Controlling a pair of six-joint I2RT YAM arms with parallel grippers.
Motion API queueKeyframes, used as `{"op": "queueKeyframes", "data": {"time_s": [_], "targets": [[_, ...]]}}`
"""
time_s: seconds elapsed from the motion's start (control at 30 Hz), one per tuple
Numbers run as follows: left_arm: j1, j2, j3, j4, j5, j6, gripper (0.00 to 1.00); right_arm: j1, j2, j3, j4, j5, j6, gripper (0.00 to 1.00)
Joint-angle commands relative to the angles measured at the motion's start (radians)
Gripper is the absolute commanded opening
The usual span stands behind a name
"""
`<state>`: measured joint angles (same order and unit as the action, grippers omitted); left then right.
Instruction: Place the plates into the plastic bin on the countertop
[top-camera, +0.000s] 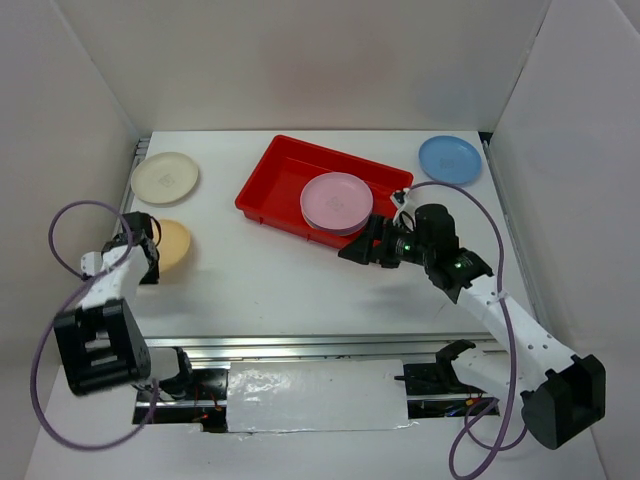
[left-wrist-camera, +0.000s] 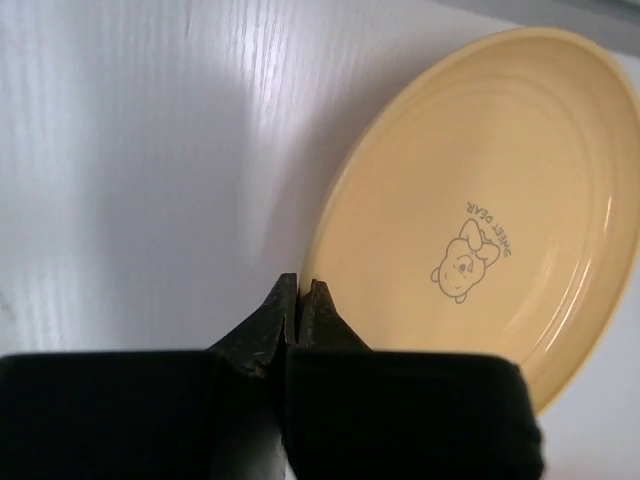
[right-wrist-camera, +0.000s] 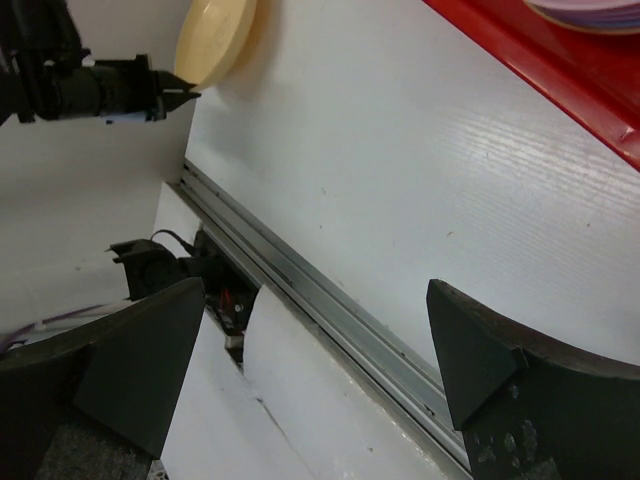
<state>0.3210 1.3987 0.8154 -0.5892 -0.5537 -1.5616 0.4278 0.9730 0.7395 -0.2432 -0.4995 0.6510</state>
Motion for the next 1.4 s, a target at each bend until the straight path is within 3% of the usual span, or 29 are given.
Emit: {"op": "queueKeyframes", "data": {"time_s": [0.0, 0.03, 0.07, 0.17, 0.33, 0.37, 0.4, 0.47, 0.57, 0.8, 1.0, 1.03, 1.07, 1.1, 1.23, 1.33, 1.37], "targets": [[-0.046, -0.229, -0.048, -0.135, 0.021, 0.079, 0.0, 0.002, -0.017, 0.066, -0.019, 0.024, -0.027, 1.0], [-0.087, -0.283, -0.064, -0.07, 0.072, 0.222, 0.0, -0.001, -0.019, 0.072, -0.027, 0.029, -0.027, 1.0], [-0.115, -0.384, -0.087, 0.139, 0.122, 0.309, 0.0, -0.007, -0.016, 0.075, -0.03, 0.044, -0.025, 1.0], [-0.253, -0.449, -0.107, 0.359, 0.297, 0.478, 0.0, -0.044, -0.017, 0.077, -0.041, 0.117, -0.013, 1.0], [-0.494, -0.178, 0.207, 0.368, 0.429, 0.699, 0.0, -0.162, -0.036, 0.101, -0.142, 0.285, 0.012, 1.0], [-0.516, -0.032, 0.279, 0.362, 0.539, 0.736, 0.0, -0.182, -0.042, 0.104, -0.154, 0.298, 0.012, 1.0], [-0.563, 0.128, 0.438, 0.3, 0.582, 0.799, 0.0, -0.201, -0.051, 0.115, -0.178, 0.318, 0.007, 1.0], [-0.605, 0.27, 0.668, 0.228, 0.651, 0.842, 0.0, -0.266, -0.062, 0.124, -0.197, 0.319, 0.001, 1.0], [-0.664, 0.468, 0.889, 0.129, 0.623, 0.88, 0.0, -0.334, -0.079, 0.133, -0.22, 0.273, -0.016, 1.0], [-0.698, 0.69, 1.168, 0.033, 0.663, 0.893, 0.0, -0.415, -0.102, 0.126, -0.252, 0.214, -0.057, 1.0], [-0.723, 0.72, 1.167, -0.006, 0.589, 0.888, 0.02, -0.455, -0.103, 0.104, -0.238, 0.159, -0.07, 1.0], [-0.723, 0.711, 1.157, -0.003, 0.601, 0.89, 0.29, -0.463, -0.1, 0.106, -0.238, 0.154, -0.073, 1.0], [-0.724, 0.704, 1.154, -0.011, 0.591, 0.885, 0.48, -0.466, -0.1, 0.107, -0.238, 0.15, -0.074, 1.0], [-0.732, 0.695, 1.151, -0.014, 0.589, 0.894, 0.99, -0.468, -0.102, 0.109, -0.24, 0.141, -0.077, 1.0], [-0.74, 0.561, 1.115, -0.018, 0.56, 0.907, 0.99, -0.478, -0.102, 0.11, -0.24, 0.13, -0.085, 1.0], [-0.692, 0.389, 1.027, 0.002, 0.372, 0.836, 0.99, -0.485, -0.105, 0.101, -0.228, 0.105, -0.085, 1.0], [-0.665, 0.344, 0.921, 0.018, 0.283, 0.765, 0.99, -0.486, -0.105, 0.092, -0.213, 0.095, -0.083, 1.0]]}}
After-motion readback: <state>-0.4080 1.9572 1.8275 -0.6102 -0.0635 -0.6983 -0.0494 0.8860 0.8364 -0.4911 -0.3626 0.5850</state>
